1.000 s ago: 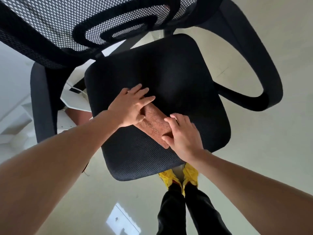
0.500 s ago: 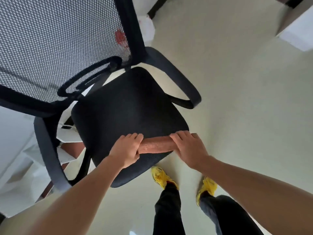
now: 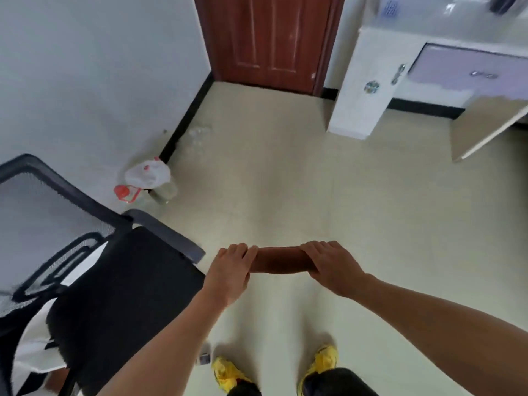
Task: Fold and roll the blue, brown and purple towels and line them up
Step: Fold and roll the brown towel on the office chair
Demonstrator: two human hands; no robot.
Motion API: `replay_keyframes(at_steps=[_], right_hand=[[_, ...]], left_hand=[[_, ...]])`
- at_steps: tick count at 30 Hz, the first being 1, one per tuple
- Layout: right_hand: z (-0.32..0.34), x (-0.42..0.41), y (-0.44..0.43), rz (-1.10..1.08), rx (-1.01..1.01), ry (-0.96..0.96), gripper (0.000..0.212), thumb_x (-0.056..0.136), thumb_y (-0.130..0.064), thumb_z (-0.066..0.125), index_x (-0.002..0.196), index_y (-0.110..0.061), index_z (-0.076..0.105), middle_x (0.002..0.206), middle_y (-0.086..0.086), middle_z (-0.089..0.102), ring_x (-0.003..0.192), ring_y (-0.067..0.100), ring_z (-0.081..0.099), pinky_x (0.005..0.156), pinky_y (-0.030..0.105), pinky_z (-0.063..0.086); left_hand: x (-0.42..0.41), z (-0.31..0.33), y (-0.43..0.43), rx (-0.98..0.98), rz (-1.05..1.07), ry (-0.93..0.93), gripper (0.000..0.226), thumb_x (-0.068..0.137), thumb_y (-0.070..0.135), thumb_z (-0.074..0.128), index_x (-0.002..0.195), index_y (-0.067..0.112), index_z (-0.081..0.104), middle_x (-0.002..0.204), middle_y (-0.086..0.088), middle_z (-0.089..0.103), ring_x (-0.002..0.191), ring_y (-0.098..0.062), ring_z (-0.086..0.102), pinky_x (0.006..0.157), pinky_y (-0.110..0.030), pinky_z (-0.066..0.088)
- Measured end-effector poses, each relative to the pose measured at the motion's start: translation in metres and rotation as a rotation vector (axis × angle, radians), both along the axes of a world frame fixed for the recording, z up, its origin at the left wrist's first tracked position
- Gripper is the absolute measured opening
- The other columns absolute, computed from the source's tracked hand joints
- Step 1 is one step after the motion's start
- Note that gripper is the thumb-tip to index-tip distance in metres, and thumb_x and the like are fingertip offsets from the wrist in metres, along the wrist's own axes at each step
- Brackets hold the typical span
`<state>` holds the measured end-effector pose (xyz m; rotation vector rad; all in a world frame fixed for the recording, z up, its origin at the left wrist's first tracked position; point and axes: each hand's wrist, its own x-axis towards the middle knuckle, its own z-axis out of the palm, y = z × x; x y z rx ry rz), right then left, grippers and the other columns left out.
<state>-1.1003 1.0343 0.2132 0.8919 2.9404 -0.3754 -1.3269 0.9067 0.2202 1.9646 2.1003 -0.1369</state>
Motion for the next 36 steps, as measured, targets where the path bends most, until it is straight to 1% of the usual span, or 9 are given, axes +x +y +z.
replay_keyframes(at_steps=[4,6,11,16,21,25,28,33,36], right_hand=[[0.05,0.076,0.09,-0.086,0.103,0.01,0.045,0.073,-0.022,0.071,0.116,-0.015,0.059,0.103,0.002,0.069,0.087,0.024,0.066,0.08,0.037,0.051],[0.074,0.103,0.133,-0.156,0.118,0.059,0.045,0.072,-0.02,0.071,0.115,-0.016,0.059,0.102,0.0,0.069,0.087,0.023,0.064,0.081,0.037,0.051],[0.109,0.138,0.216,-0.229,0.193,0.151,0.043,0.068,-0.018,0.072,0.109,-0.016,0.059,0.095,-0.001,0.068,0.082,0.022,0.064,0.076,0.033,0.05],[0.128,0.157,0.326,-0.271,0.274,0.121,0.041,0.074,-0.021,0.068,0.113,-0.014,0.059,0.104,0.001,0.067,0.091,0.023,0.063,0.083,0.036,0.048],[0.146,0.158,0.44,-0.318,0.314,0.103,0.043,0.077,-0.021,0.066,0.118,-0.013,0.059,0.11,0.002,0.066,0.096,0.025,0.063,0.086,0.038,0.048],[0.164,0.153,0.519,-0.379,0.336,0.131,0.044,0.076,-0.019,0.066,0.119,-0.014,0.059,0.112,0.002,0.066,0.095,0.024,0.063,0.083,0.038,0.05],[0.173,0.152,0.568,-0.416,0.335,0.183,0.044,0.075,-0.016,0.067,0.118,-0.013,0.059,0.111,0.003,0.066,0.093,0.025,0.064,0.081,0.04,0.051],[0.176,0.161,0.659,-0.462,0.319,0.181,0.045,0.077,-0.016,0.064,0.121,-0.015,0.057,0.117,0.002,0.064,0.101,0.025,0.062,0.087,0.039,0.048],[0.171,0.165,0.737,-0.462,0.31,0.208,0.044,0.075,-0.015,0.065,0.119,-0.015,0.058,0.117,0.001,0.064,0.1,0.025,0.062,0.083,0.037,0.048]], left_hand=[[0.067,0.048,0.097,0.121,-0.069,0.004,0.052,0.081,0.021,0.062,0.132,0.015,0.05,0.114,-0.005,0.061,0.098,-0.026,0.059,0.087,-0.038,0.046],[0.09,0.07,0.145,0.172,-0.129,0.025,0.051,0.078,0.019,0.066,0.127,0.013,0.053,0.108,-0.005,0.064,0.092,-0.026,0.061,0.082,-0.037,0.048],[0.112,0.106,0.257,0.252,-0.235,0.062,0.048,0.076,0.016,0.068,0.122,0.011,0.055,0.106,-0.007,0.062,0.088,-0.027,0.06,0.077,-0.037,0.048],[0.124,0.121,0.386,0.298,-0.343,0.107,0.047,0.07,0.015,0.073,0.114,0.01,0.059,0.1,-0.007,0.061,0.082,-0.026,0.059,0.072,-0.037,0.049],[0.12,0.132,0.515,0.321,-0.415,0.088,0.049,0.077,0.017,0.065,0.124,0.01,0.054,0.108,-0.007,0.06,0.092,-0.028,0.058,0.08,-0.039,0.047],[0.111,0.153,0.609,0.356,-0.475,0.135,0.048,0.076,0.017,0.065,0.122,0.01,0.056,0.104,-0.008,0.063,0.087,-0.028,0.059,0.076,-0.038,0.049],[0.11,0.162,0.672,0.347,-0.497,0.115,0.047,0.08,0.019,0.059,0.126,0.01,0.053,0.108,-0.009,0.062,0.092,-0.028,0.059,0.079,-0.039,0.048],[0.118,0.165,0.765,0.362,-0.535,0.115,0.051,0.074,0.019,0.065,0.124,0.009,0.057,0.101,-0.008,0.065,0.086,-0.028,0.062,0.074,-0.038,0.051],[0.123,0.158,0.835,0.392,-0.511,0.082,0.052,0.078,0.018,0.062,0.128,0.009,0.053,0.104,-0.008,0.063,0.089,-0.028,0.06,0.078,-0.039,0.05]])
